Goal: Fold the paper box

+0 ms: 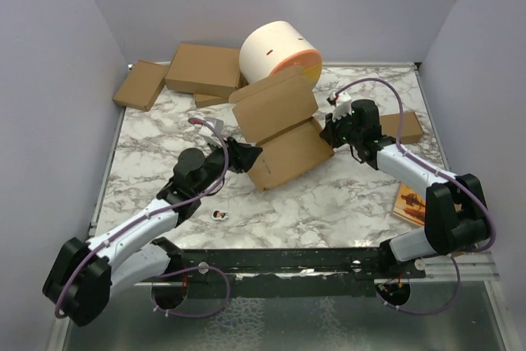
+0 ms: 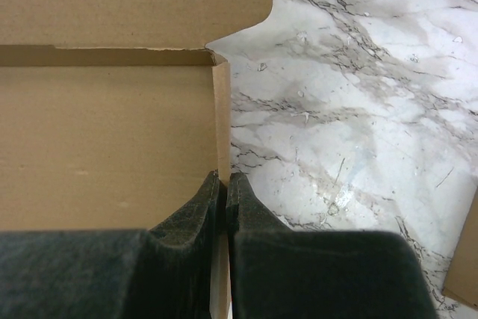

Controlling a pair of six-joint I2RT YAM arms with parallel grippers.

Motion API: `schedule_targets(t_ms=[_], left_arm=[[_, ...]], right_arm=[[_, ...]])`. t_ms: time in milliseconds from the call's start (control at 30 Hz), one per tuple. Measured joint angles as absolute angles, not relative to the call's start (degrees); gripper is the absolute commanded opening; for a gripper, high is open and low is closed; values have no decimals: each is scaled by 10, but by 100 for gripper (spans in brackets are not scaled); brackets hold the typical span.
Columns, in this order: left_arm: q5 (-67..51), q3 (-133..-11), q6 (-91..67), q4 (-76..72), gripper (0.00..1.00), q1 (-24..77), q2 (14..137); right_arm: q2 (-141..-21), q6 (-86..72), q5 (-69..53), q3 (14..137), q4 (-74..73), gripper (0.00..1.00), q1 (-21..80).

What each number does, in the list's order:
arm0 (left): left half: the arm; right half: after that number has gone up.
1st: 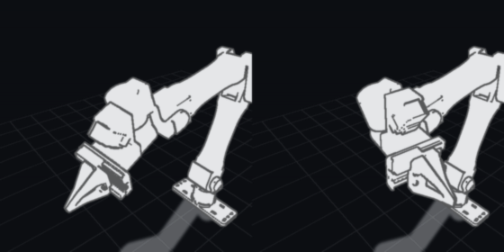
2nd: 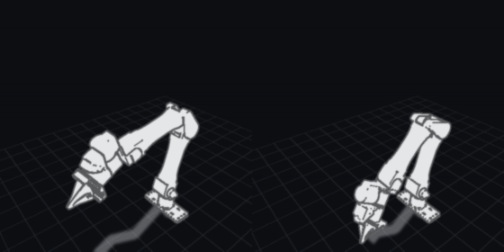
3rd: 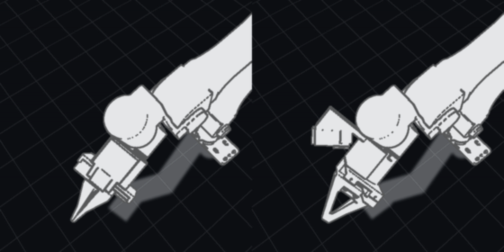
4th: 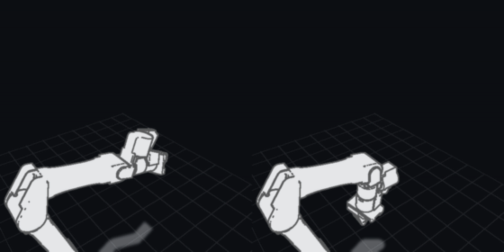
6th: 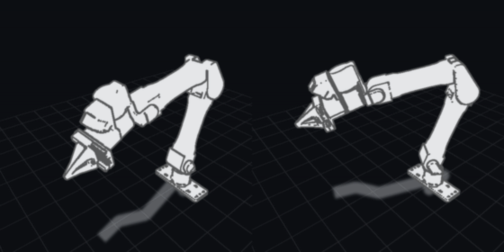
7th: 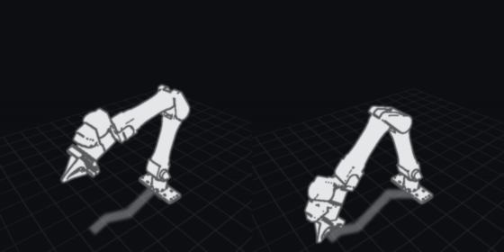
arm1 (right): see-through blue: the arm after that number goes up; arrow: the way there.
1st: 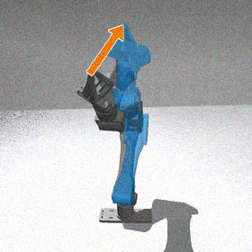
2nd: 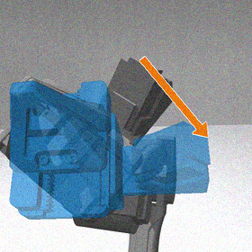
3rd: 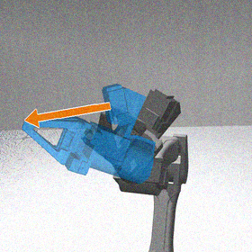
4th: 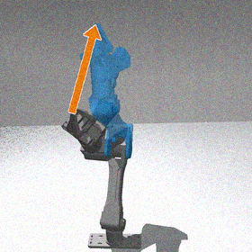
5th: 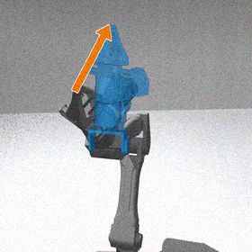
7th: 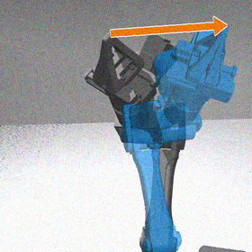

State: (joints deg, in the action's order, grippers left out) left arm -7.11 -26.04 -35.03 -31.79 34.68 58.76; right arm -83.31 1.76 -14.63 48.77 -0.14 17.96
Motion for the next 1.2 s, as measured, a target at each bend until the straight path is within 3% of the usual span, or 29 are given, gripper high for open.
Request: schedule_targets(t_ms=[67,200,267,600,1200], left_arm=[[-84,-254,-350,-277,35,347,553],[-107,-248,-358,-221,6,346,499],[-130,-245,-369,-194,1,346,486],[-206,-211,-457,-125,1,396,492],[-140,-302,-452,-65,5,443,662]], right_arm=[[-833,17,-146,488,-2,1,180],[-833,17,-145,487,-1,1,180],[-833,17,-144,487,-1,1,180],[-834,13,-144,487,-1,1,180],[-834,13,-145,486,0,1,180]])
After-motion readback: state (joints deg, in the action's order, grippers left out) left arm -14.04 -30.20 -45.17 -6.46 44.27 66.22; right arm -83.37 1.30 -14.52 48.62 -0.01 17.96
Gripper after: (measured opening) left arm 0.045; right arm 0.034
